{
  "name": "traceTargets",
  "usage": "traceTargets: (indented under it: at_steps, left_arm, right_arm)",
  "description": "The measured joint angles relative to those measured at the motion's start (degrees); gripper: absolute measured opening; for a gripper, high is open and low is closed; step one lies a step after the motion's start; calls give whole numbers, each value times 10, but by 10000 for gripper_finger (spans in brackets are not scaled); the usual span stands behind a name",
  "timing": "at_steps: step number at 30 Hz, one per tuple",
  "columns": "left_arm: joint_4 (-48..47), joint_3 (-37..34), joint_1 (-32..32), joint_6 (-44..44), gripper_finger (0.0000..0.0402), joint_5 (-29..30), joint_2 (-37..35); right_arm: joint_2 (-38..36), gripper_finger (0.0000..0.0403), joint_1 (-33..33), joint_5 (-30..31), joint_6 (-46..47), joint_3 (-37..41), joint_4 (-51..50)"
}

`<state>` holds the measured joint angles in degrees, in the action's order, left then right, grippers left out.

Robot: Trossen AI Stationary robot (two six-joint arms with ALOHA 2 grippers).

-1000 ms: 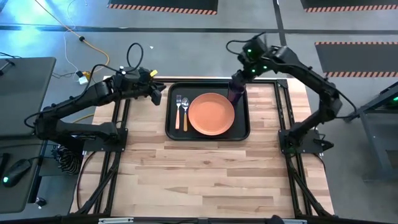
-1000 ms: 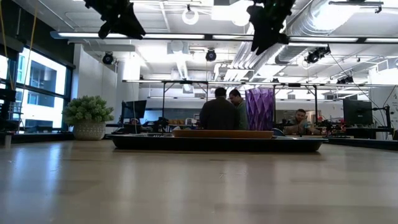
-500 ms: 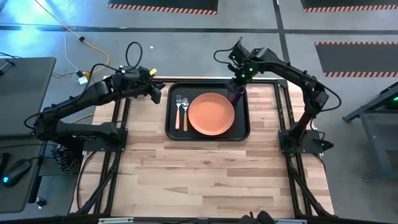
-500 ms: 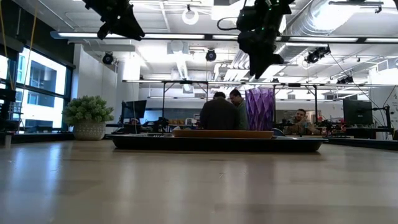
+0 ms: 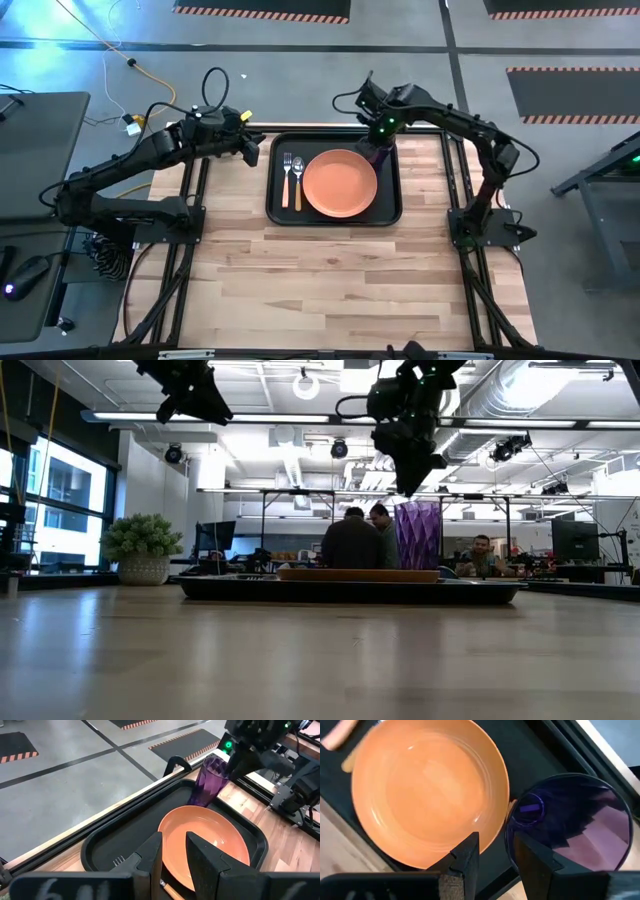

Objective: Pick and place plate/cup/fork/spoon on tray
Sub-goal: Adjust the violet cup on the black serving tray

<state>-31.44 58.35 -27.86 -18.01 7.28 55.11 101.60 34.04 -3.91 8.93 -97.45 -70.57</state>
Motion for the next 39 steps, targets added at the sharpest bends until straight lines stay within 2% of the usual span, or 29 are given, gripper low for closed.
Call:
traceTargets:
  at_steps: [7, 23, 26, 33, 39]
  left_arm:
    - [0, 0, 0, -14, 76, 0, 0]
    - [0, 0, 0, -13, 76, 0, 0]
    - [0, 0, 0, -13, 76, 0, 0]
    - [0, 0, 0, -13, 76, 0, 0]
    - [0, 0, 0, -13, 76, 0, 0]
  right_arm:
    - [9, 114, -7, 45, 0, 0, 0]
    - [9, 111, -8, 48, 0, 31, 10]
    - [9, 91, -8, 48, 0, 31, 10]
    - [9, 12, -8, 49, -1, 31, 12]
    - [9, 13, -7, 73, -4, 31, 20]
